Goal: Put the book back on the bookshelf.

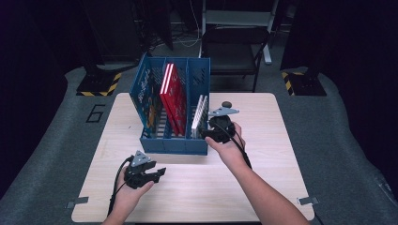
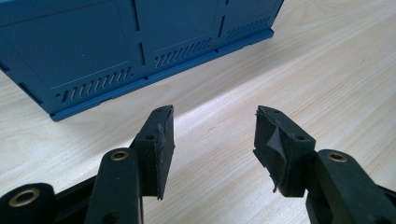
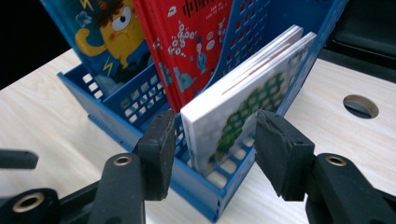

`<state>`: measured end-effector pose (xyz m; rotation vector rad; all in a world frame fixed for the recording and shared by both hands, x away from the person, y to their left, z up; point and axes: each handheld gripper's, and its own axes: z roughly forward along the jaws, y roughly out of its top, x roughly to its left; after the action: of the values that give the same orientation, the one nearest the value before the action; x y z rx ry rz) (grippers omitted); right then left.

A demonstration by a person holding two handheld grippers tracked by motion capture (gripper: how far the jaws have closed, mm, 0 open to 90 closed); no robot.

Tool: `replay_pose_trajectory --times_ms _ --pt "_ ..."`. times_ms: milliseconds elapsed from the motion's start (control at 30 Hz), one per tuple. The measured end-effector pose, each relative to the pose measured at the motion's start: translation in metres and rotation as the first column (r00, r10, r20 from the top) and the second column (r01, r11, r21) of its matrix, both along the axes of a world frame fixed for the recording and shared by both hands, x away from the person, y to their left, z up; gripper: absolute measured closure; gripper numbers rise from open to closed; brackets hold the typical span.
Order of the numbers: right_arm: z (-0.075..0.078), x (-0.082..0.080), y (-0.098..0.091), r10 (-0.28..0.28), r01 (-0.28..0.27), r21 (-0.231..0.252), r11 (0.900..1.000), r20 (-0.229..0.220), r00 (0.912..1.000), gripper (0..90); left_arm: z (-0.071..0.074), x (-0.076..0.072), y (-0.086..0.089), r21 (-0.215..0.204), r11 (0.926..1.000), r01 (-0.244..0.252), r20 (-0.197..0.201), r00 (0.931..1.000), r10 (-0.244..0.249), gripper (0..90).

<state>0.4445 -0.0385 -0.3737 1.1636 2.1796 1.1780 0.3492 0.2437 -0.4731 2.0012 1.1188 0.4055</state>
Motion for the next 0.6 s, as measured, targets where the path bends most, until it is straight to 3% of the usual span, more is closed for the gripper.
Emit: replay_pose_trajectory --times_ms 267,433,600 --pt "0.0 0.019 0.009 -0.022 0.022 0.0 0.9998 0.0 0.9998 48.8 -0.001 0.0 -0.001 0.0 1.0 0.008 0.001 1.0 -0.008 47.8" --pt "-0.001 0.029 0.009 -0.053 0.054 0.029 0.9981 -0.026 0.9982 48.5 -0.003 0.001 -0.001 0.004 1.0 0.006 -0.002 1.0 -0.006 47.2" --pt "-0.002 0.038 0.014 -0.085 0.086 0.008 0.9963 -0.044 0.9954 48.7 -0.003 0.001 -0.001 0.0 1.0 -0.004 0.008 1.0 0.004 47.2"
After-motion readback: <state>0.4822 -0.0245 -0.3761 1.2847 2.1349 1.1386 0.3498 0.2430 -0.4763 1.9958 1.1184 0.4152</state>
